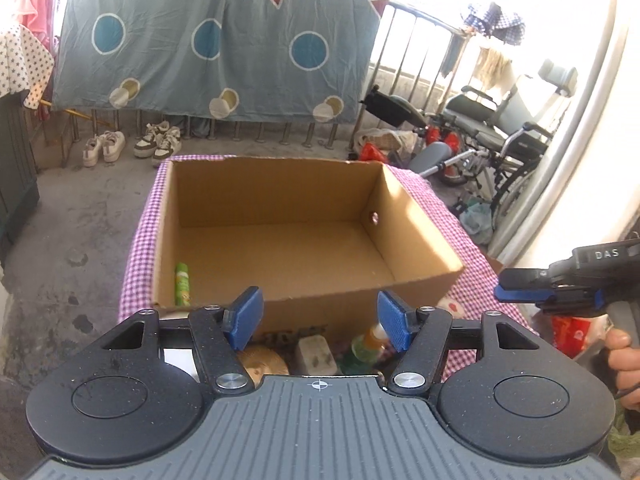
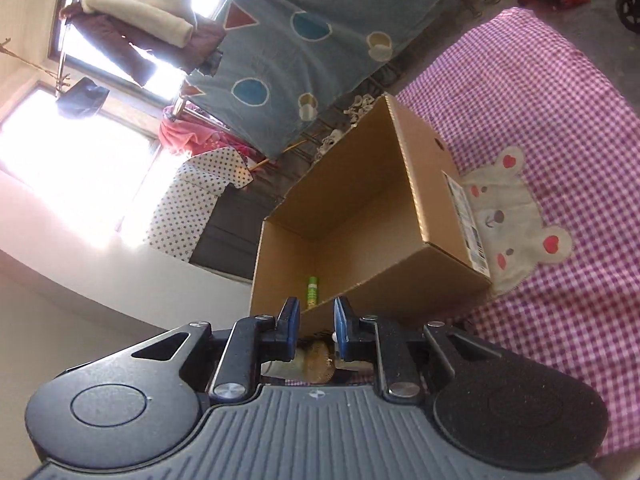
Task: Organize rigid objects
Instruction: 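Move the right tool back to the black cylinder on the table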
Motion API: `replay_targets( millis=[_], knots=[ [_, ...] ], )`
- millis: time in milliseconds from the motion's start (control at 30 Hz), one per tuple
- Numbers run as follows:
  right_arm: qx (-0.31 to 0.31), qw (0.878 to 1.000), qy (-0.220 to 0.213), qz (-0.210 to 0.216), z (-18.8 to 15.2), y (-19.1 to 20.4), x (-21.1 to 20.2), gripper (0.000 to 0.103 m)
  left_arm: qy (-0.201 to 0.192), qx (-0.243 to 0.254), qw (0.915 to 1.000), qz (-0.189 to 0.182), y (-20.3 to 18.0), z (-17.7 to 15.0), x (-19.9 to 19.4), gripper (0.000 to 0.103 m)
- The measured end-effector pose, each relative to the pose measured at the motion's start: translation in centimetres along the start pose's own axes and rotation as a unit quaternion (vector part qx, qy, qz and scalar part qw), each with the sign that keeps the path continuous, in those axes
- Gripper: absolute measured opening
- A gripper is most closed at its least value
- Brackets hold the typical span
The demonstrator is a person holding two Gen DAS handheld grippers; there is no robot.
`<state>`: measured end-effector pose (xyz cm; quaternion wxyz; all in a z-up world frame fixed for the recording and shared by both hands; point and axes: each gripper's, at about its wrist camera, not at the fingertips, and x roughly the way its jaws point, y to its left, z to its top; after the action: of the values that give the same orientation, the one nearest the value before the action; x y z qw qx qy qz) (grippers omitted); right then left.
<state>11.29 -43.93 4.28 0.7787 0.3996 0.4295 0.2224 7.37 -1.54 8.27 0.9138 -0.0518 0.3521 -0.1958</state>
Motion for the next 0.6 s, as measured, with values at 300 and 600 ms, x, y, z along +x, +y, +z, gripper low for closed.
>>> replay_targets(
  millis=[300, 600],
  knots=[
    [0.111, 0.993, 0.003, -0.032, -5.6, -7.3, 2.4, 0.026, 0.089, 0.133, 0.9858, -0.05, -8.5, -6.2, 7.1, 0.058],
    [0.14, 0.989, -0.003, -0.04, -3.6, -9.8, 3.9, 0.042, 0.093, 0.214, 0.9722, -0.008, -12.0, -6.8, 12.3, 0.046]
  ],
)
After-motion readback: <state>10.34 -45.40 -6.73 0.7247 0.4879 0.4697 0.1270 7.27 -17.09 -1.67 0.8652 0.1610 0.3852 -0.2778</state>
